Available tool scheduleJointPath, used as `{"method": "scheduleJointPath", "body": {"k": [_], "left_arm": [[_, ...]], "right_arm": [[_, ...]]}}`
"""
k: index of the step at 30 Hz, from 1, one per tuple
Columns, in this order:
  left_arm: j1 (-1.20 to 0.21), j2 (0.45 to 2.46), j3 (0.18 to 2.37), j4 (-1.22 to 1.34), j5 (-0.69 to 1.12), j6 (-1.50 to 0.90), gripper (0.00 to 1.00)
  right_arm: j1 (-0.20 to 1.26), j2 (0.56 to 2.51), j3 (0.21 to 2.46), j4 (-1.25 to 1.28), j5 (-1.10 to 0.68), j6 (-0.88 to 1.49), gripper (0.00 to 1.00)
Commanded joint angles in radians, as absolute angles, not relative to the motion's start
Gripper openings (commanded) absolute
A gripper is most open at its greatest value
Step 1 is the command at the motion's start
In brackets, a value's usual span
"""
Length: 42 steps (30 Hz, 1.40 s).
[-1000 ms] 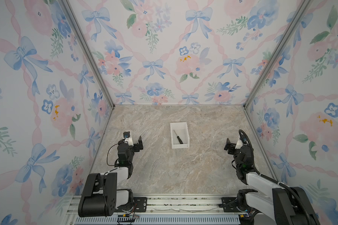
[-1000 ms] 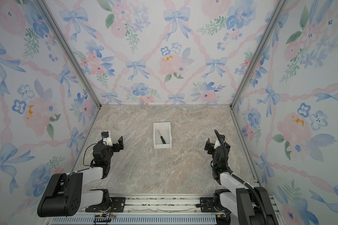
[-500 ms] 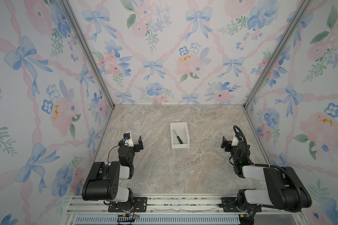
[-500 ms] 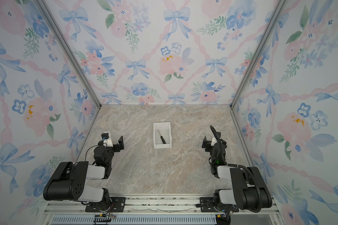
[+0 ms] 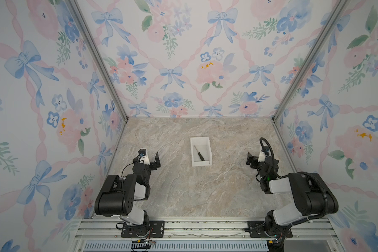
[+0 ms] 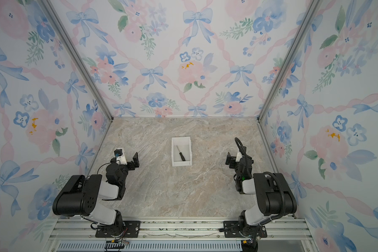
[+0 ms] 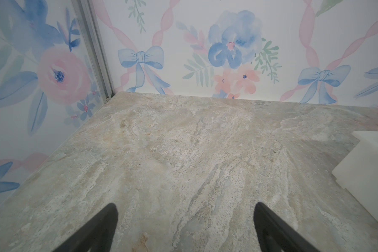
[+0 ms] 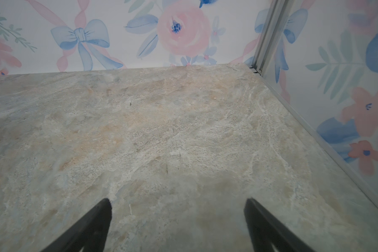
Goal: Put the screwdriver in the bin
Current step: Reset both arms
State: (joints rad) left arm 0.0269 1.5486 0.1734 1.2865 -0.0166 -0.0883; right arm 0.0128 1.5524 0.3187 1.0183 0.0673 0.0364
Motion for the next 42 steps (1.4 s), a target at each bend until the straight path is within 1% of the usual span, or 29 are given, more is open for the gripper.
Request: {"method": "scheduleJointPath", "body": {"k": [1, 5, 42], "left_arm": [[0.028, 1.568, 0.205, 1.288, 0.022, -0.061, 0.98], [0.003, 1.568, 0.242, 1.211, 0.027, -0.023, 0.98], [0.0, 1.565, 0.24, 1.21, 0.023, -0.023, 0.98]], "right_arm": [[0.008, 1.542, 0.397, 0.891, 0.009, 0.019, 0.97], [0.008, 1.546, 0.393, 0.903, 0.012, 0.019, 0.97], [0.028, 1.546, 0.397, 0.898, 0.042, 0.005, 0.97]]}}
